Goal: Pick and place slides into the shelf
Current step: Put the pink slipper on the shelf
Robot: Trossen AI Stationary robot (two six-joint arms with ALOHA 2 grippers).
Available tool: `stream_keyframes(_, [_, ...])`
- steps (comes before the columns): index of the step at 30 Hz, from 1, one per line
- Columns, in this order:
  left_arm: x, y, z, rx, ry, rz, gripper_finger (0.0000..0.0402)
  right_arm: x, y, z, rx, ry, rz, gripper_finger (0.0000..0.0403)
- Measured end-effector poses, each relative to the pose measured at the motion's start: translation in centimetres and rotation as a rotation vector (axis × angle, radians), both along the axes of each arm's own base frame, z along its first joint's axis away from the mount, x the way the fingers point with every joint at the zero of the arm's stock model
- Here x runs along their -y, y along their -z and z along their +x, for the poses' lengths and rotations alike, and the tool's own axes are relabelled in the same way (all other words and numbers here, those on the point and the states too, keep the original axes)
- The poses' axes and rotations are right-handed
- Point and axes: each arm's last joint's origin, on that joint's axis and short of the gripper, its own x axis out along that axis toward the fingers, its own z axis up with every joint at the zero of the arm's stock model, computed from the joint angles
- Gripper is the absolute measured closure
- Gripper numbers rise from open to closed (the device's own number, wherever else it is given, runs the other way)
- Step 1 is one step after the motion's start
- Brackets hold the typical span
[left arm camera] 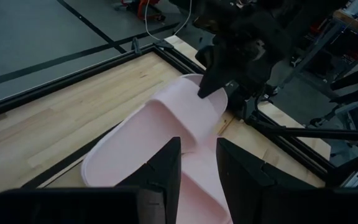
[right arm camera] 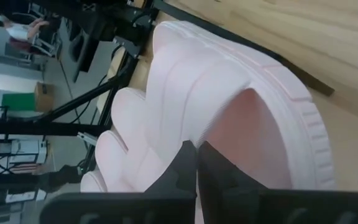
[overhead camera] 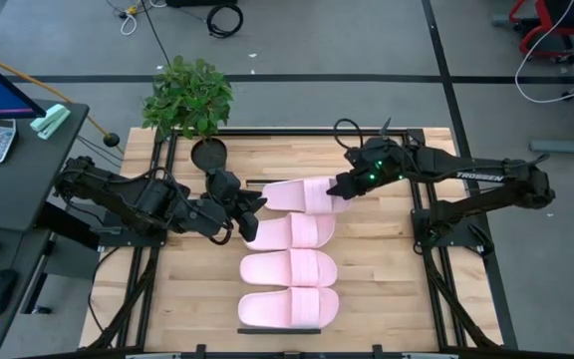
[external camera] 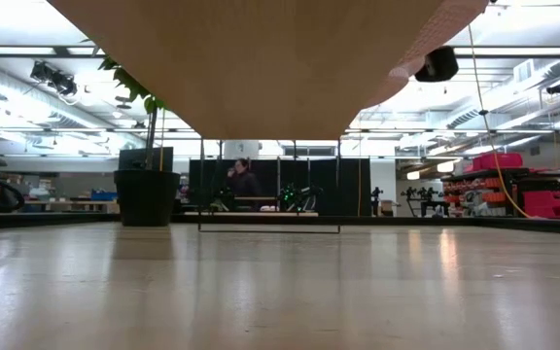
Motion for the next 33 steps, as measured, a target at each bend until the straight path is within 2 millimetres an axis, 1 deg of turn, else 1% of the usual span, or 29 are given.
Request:
stream_keyframes(3, [0.0,0.0,0.0,0.0,0.0,0.0,0.0294,0.5,0.2,-0.2,-0.015,0.004,0.01,0.0403])
stream_keyframes(7, [0.0,0.0,0.0,0.001,-0.001,-0.002,0.0294,1.3,0.9,-0.4,-0.082,0.016,0.028,0.0403])
stream_keyframes(15, [0.0,0.0,0.0,0.002,-0.002,-0.003,0.0294,2.3,2.0,0.7,-0.091,-0.029,0.063,0.0403])
stream_keyframes(19, [0.0,0.0,0.0,0.002,-0.004,-0.002,0.0294,2.5,1.8,1.4,-0.03,-0.064,0.076,0.0403])
stream_keyframes(22, [0.0,0.0,0.0,0.002,-0.005,-0.002,0.0294,2.6,1.7,1.5,-0.014,-0.078,0.091,0.0403])
stream_keyframes(33, [0.0,0.0,0.0,0.003,-0.005,-0.002,0.0294,2.8,3.3,2.4,-0.072,-0.147,0.143,0.0403])
